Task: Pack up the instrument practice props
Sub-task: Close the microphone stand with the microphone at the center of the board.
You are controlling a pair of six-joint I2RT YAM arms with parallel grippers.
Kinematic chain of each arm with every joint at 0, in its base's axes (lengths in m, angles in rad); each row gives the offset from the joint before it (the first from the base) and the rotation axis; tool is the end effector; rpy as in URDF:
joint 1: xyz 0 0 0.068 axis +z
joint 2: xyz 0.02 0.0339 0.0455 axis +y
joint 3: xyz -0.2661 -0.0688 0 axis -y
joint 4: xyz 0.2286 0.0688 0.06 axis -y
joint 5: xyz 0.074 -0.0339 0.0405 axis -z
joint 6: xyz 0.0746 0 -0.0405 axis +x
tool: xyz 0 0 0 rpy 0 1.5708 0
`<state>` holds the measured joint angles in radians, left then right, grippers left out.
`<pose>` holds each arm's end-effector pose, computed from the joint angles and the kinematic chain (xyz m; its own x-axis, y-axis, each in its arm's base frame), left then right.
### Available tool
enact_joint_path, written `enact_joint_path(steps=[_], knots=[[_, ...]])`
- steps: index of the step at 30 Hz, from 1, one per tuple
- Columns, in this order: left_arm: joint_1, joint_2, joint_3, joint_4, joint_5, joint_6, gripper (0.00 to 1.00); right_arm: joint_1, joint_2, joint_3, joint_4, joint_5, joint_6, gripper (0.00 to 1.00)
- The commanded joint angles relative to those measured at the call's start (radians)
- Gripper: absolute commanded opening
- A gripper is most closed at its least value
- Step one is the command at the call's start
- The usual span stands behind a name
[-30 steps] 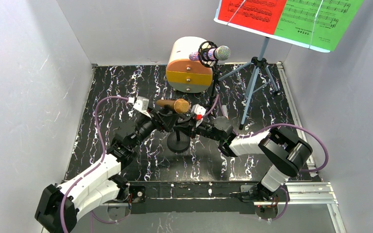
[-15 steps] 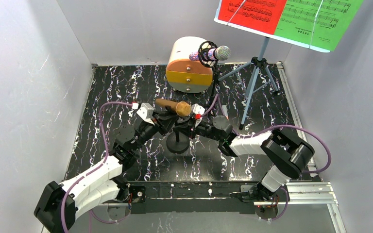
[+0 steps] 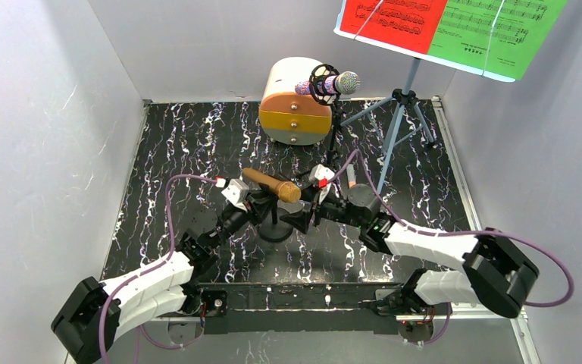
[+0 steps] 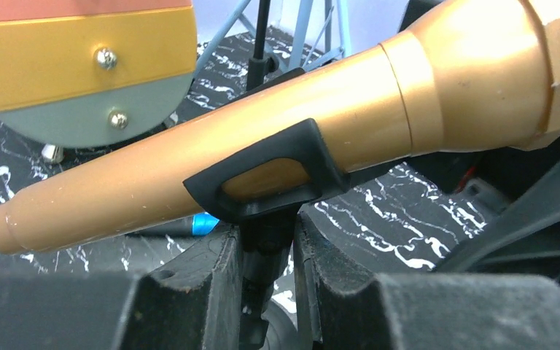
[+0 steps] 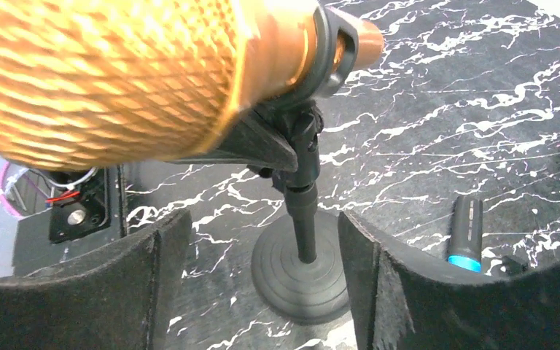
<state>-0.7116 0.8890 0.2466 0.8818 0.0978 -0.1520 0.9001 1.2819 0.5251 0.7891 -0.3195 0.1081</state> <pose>0.1583 -0.1461 0.2663 0.0682 -0.2578 -0.9638 0.7406 0.6603 -0.1242 0.1658 0.2467 0.2599 -0.0813 0.0623 -0.9947 -0.9355 0.3394 0.0977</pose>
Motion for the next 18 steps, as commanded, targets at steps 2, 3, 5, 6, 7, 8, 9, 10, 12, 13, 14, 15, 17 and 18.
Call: enact_joint_path(steps=[2, 3, 5, 6, 7, 8, 9, 10, 12, 13, 14, 15, 17, 18], knots=[[-0.006, 0.005, -0.072, 0.060, -0.084, 0.055, 0.00, 0.006, -0.153, 0.004, -0.224, 0.035, 0.056, 0.88], [-0.006, 0.009, -0.088, 0.067, -0.109, 0.057, 0.00, 0.006, -0.178, 0.017, -0.270, 0.043, 0.064, 0.91], [-0.009, 0.018, -0.109, 0.078, -0.154, 0.055, 0.00, 0.006, -0.211, 0.067, -0.394, 0.056, 0.080, 0.94], [-0.014, 0.020, -0.118, 0.081, -0.178, 0.053, 0.00, 0.006, -0.220, 0.106, -0.463, 0.059, 0.082, 0.95], [-0.020, 0.021, -0.129, 0.089, -0.210, 0.051, 0.00, 0.004, -0.224, 0.144, -0.524, 0.061, 0.086, 0.96], [-0.027, 0.022, -0.138, 0.094, -0.238, 0.057, 0.00, 0.005, -0.223, 0.188, -0.590, 0.070, 0.094, 0.96], [-0.038, 0.021, -0.145, 0.096, -0.279, 0.064, 0.00, 0.005, -0.219, 0.232, -0.648, 0.074, 0.104, 0.96], [-0.049, 0.019, -0.151, 0.098, -0.316, 0.075, 0.00, 0.004, -0.211, 0.274, -0.703, 0.074, 0.109, 0.96], [-0.074, 0.016, -0.157, 0.098, -0.390, 0.104, 0.00, 0.006, -0.193, 0.358, -0.802, 0.073, 0.127, 0.96], [-0.086, 0.015, -0.159, 0.098, -0.422, 0.116, 0.00, 0.005, -0.183, 0.398, -0.854, 0.064, 0.131, 0.97], [-0.095, 0.015, -0.158, 0.098, -0.450, 0.129, 0.00, 0.006, -0.172, 0.433, -0.896, 0.055, 0.137, 0.97], [-0.101, 0.015, -0.157, 0.098, -0.471, 0.139, 0.00, 0.006, -0.161, 0.468, -0.936, 0.047, 0.141, 0.98], [-0.103, 0.021, -0.154, 0.098, -0.485, 0.147, 0.00, 0.006, -0.138, 0.529, -0.996, 0.026, 0.143, 0.99], [-0.103, 0.025, -0.152, 0.098, -0.487, 0.147, 0.00, 0.005, -0.128, 0.562, -1.018, 0.018, 0.144, 0.99]])
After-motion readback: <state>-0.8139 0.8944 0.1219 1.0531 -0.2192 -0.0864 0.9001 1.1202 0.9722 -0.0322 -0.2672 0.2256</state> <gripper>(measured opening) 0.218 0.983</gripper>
